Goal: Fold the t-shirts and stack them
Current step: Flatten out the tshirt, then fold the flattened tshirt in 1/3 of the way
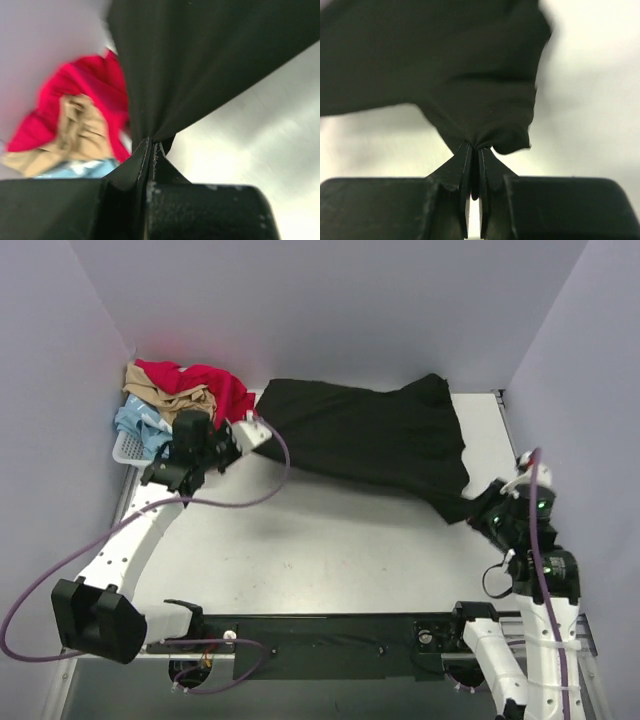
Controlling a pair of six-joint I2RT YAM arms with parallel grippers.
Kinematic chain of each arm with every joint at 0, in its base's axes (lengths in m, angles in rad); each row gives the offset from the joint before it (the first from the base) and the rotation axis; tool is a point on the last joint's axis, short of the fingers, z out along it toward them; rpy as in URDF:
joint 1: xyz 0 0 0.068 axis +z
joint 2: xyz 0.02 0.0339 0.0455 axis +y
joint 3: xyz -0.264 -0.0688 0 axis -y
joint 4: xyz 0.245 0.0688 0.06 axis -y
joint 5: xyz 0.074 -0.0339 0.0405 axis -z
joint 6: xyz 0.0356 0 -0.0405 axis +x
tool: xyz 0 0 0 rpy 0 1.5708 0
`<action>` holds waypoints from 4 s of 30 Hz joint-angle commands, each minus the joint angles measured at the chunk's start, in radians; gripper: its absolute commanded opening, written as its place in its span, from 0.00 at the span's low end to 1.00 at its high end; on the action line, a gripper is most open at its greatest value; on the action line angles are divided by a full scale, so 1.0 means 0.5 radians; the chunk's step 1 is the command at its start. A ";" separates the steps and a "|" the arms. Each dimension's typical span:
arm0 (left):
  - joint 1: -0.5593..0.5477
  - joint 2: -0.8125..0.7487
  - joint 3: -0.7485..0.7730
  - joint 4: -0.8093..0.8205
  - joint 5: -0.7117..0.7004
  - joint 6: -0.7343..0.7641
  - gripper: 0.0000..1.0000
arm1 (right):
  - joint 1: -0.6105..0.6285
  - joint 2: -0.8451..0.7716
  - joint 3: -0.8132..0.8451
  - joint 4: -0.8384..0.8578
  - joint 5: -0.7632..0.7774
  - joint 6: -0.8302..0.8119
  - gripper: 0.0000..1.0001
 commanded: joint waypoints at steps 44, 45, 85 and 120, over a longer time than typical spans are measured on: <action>0.107 0.827 -0.350 0.568 -0.202 -0.023 0.00 | 0.416 1.901 0.286 0.496 0.427 -0.651 0.00; 0.104 0.845 -0.350 0.574 -0.199 -0.026 0.00 | 0.410 1.916 0.311 0.493 0.418 -0.660 0.00; 0.000 0.566 -0.696 0.163 0.089 0.882 0.49 | 0.189 1.512 -0.134 0.220 0.065 -0.050 0.52; -0.028 0.468 -1.108 0.301 -0.037 0.618 0.00 | -0.418 1.310 -0.603 0.506 -0.091 0.094 0.54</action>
